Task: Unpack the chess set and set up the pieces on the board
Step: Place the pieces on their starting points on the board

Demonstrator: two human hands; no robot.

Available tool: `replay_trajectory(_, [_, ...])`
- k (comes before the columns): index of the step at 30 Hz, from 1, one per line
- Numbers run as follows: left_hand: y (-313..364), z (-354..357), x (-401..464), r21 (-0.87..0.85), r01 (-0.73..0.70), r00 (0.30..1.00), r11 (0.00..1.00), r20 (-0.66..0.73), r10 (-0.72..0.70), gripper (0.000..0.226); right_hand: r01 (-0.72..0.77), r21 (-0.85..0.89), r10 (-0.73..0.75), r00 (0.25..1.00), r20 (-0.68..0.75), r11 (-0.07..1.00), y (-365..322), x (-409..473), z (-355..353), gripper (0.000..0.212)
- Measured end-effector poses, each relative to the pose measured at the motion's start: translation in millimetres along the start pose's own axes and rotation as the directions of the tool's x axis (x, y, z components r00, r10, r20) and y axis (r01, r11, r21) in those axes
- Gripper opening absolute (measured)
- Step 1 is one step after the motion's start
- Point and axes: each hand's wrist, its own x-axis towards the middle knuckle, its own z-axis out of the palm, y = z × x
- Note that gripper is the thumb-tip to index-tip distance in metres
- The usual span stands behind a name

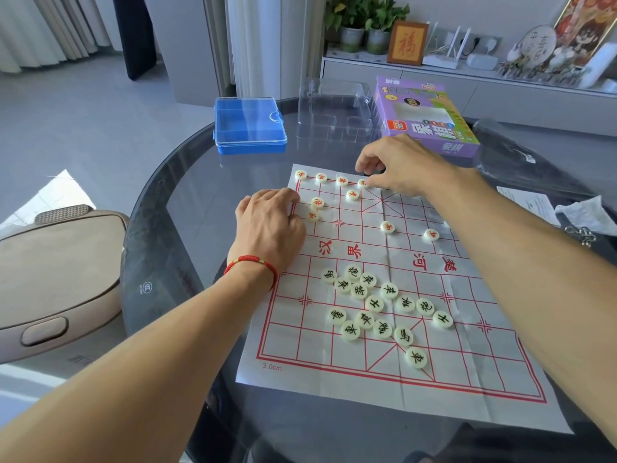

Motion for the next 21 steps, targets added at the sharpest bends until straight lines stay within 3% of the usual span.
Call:
replay_trajectory(12, [1, 0, 0, -0.002, -0.007, 1.0, 1.0, -0.007, 0.007, 0.036, 0.007, -0.058, -0.005, 1.0, 0.028, 0.998, -9, 1, 5, 0.025])
replay_trajectory(17, [1, 0, 0, -0.004, 0.0, 1.0, 1.0, -0.002, 0.0, 0.036, 0.071, -0.068, -0.075, 0.996, -0.048, 0.995, -21, -7, -4, 0.018])
replay_trajectory(21, [3, -1, -1, -0.03, 0.019, 1.0, 0.999, -0.001, -0.019, 0.037, 0.097, -0.115, -0.095, 0.995, 0.021, 0.989, -33, -11, 2, 0.019])
